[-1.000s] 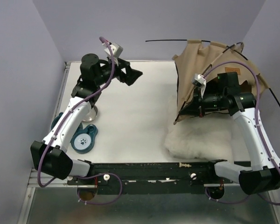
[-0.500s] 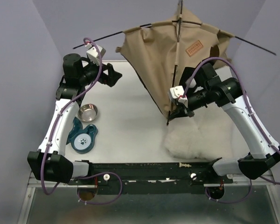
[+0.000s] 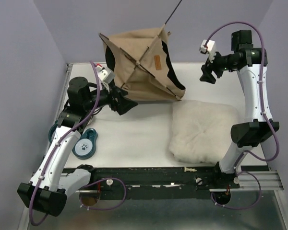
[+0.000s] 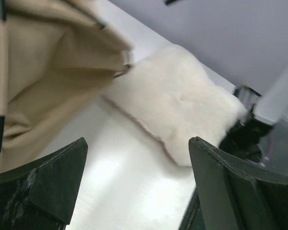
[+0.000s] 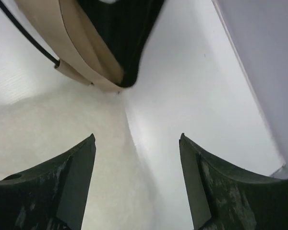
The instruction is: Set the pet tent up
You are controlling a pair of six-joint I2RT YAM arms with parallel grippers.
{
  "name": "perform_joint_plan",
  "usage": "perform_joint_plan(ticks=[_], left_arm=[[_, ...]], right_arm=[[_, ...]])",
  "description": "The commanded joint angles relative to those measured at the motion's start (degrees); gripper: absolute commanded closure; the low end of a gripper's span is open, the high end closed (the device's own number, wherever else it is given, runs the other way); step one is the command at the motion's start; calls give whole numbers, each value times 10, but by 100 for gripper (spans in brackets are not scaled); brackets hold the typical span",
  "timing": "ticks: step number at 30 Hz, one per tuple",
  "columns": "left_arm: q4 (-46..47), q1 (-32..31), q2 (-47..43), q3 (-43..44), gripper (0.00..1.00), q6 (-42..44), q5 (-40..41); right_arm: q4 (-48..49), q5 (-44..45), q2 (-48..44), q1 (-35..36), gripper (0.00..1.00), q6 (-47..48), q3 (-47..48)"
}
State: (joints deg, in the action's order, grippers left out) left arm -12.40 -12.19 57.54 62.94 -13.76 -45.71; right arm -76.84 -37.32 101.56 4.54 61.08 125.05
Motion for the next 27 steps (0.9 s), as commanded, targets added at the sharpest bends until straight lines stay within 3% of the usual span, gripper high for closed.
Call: perform_joint_plan(ticks=[1,5,8,10,13,18,23,27], left_arm=[[-10,-38,4,-2,1,-62,37],[-51,33,34,45,1,-75,101],[-97,56,63,88,1,-10,135],[-114,81,76,101,1,30,126],[-89,116,97,111,1,17,109],[-56,117,119,127,1,12,105],[-18,117,109,110,1,-2,128],[-10,117,101,103,1,-2,140]], right_arm=[[29,55,41,-42,22,-182,43],[55,1,10,-41,15,-245,11],[76,-54,-37,-21,9,-270,-70],[135,-44,-83,19,7,-281,-145],[230,15,-116,110,6,-295,-220],[354,72,-84,196,2,-365,-243],[478,123,-29,266,0,-373,-248],[506,182,50,300,8,-382,-178]])
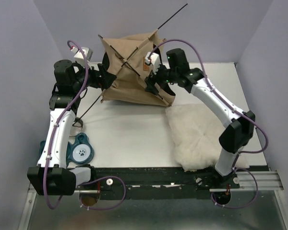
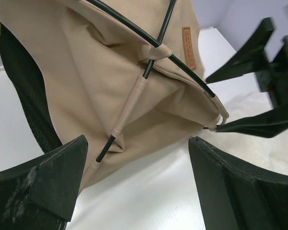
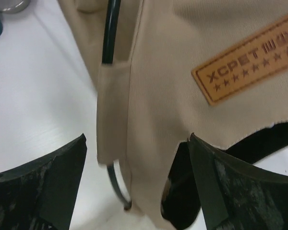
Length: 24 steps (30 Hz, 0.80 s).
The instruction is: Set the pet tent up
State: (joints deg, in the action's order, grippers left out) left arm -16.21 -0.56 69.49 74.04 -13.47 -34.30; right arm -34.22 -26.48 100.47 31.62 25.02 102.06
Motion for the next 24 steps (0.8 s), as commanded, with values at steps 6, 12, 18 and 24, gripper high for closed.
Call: perform_joint_plan(ticks=[6,12,18,24], left_arm=[[32,0,-41,-8,1,15,87],[76,35,-56,0,1,13,120],[142,44,-58,17,1,4,152],[131,45,-65,53,1,14,118]], right_arm=[[157,163,82,49,65,-2,64],[270,258,37,52,99,9,85],[262,297,54,55,99,78,228],[165,251,-43,44,99,106,154]])
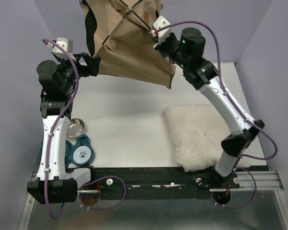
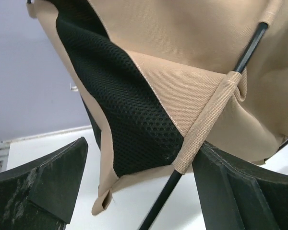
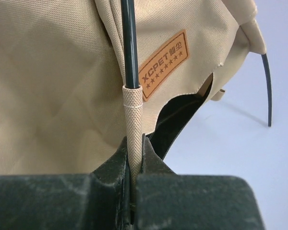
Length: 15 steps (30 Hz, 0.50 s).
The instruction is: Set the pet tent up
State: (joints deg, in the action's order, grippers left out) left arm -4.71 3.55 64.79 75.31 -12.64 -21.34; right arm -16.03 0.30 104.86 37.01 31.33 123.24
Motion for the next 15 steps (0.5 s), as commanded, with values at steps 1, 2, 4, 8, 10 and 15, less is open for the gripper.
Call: perform_joint_plan(ticks=[1,2,4,8,10,15], left_arm=[[9,4,-24,45,1,8,-29],[2,4,-33,48,1,10,-56],[-10,4,-51,49,1,-3,-138],[-5,4,-90,13,1,-111,-250],[15,4,-104,-18,1,-181,-315],[-4,-32,-141,-82,1,-268,-403]], right_arm=[[-42,-24,-117,-10,100,41,-93],[-69,-31,-142,-10,99,40,-126],[-122,-63,-203,-10,99,28,-201],[-247,-101,-289,-9,99,-18,-297],[-279,-98,-313,-10,99,-25,-332],[-305,-125,-315,-40,99,-48,-339]])
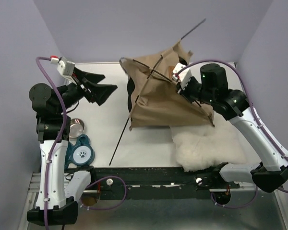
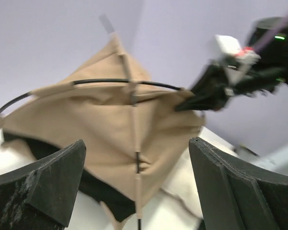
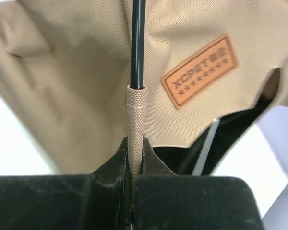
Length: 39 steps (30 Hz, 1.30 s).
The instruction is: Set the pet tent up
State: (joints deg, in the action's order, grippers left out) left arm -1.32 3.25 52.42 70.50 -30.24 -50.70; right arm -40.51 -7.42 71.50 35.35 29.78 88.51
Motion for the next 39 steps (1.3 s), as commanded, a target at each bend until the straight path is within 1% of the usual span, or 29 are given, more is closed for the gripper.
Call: perform_joint_plan(ticks=[1,2,3,4,6,8,11,14,17,18,21,23,25,27,28,30,31,33,36,39], left_arm=[[-60,-31,-25,-43,1,-77,-123],[-106,-31,-33,-50,1,-53,-128],[-168,-31,-39,-48,1,-7,-116],[-236,-29,-46,-46,1,34,-108],[-316,-29,-55,-55,1,108,-123],[-371,-29,-62,-69,1,146,-142],[-465,-29,-66,-80,1,216,-165],[-564,-29,-74,-91,3,278,-181],[-657,-30,-87,-116,8,351,-182],[-678,-29,-94,-126,10,386,-170],[-700,-30,-116,-150,14,412,-164],[-726,-30,-121,-155,18,439,-187],[-736,-31,-126,-156,18,451,-207],[-733,-30,-134,-157,18,429,-218],[-732,-31,-134,-162,18,410,-236],[-726,-31,-139,-171,18,362,-273],[-712,-31,-146,-183,18,325,-290],[-657,-31,-176,-217,18,242,-294],[-587,-31,-231,-261,18,149,-303],[-460,-31,-279,-307,19,0,-304]], right_arm=[[-72,-86,30,-47,99,-51,30],[-93,-124,42,-68,99,-75,54],[-114,-191,53,-97,99,-93,74],[-130,-239,61,-117,99,-106,84],[-151,-313,67,-143,99,-97,89],[-155,-340,69,-145,99,-75,83],[-160,-383,94,-156,99,-35,105],[-167,-421,135,-184,99,9,159],[-214,-459,185,-218,99,56,233],[-242,-471,201,-226,99,81,260],[-305,-494,226,-237,99,148,305],[-323,-495,233,-238,99,170,312],[-320,-486,238,-238,99,176,306],[-291,-467,235,-239,99,174,282],[-260,-454,230,-239,99,164,266],[-197,-439,218,-239,99,137,227],[-173,-436,214,-239,99,129,213],[-129,-432,217,-239,99,97,197],[-106,-446,234,-240,99,85,196],[-95,-453,245,-239,99,79,199]])
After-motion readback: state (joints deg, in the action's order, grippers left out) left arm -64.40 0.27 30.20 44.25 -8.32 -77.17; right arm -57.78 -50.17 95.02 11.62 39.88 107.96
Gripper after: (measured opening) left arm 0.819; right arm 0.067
